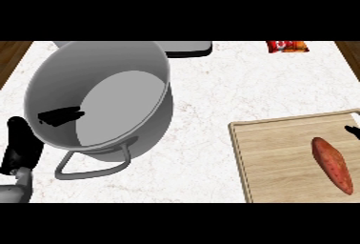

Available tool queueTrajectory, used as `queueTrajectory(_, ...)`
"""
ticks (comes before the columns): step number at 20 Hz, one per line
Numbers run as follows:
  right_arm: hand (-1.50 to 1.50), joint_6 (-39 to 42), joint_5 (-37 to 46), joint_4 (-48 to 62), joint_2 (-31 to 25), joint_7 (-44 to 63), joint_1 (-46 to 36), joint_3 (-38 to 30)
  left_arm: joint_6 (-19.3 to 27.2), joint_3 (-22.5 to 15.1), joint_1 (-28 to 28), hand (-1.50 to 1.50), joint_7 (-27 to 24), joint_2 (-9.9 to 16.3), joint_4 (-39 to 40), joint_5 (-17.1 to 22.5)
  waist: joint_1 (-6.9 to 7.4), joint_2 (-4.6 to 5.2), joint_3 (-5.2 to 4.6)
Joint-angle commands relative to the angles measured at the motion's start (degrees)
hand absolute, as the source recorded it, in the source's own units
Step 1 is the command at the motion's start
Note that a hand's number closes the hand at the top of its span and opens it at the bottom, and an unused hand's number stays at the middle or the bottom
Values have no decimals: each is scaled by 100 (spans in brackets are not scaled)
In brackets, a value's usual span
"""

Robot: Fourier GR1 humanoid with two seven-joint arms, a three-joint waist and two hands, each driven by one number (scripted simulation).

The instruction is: Pick the sweet potato from the tray and place it in the pot

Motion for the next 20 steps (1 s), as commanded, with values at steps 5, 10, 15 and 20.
queueTrajectory(5,-150,129,573,494,501,-44,-561,271,191,111,66,0,474,-101,417,-240,22,61,-38)
queueTrajectory(10,-150,180,908,1145,752,-341,-536,395,206,171,208,0,412,-80,295,-353,20,57,-34)
queueTrajectory(15,-150,291,1032,1573,1081,-470,-784,440,97,380,-278,0,367,-53,843,-345,-38,71,-37)
queueTrajectory(20,-150,468,1168,1609,1322,-207,-953,473,140,299,110,0,224,-197,579,-487,-9,58,-39)
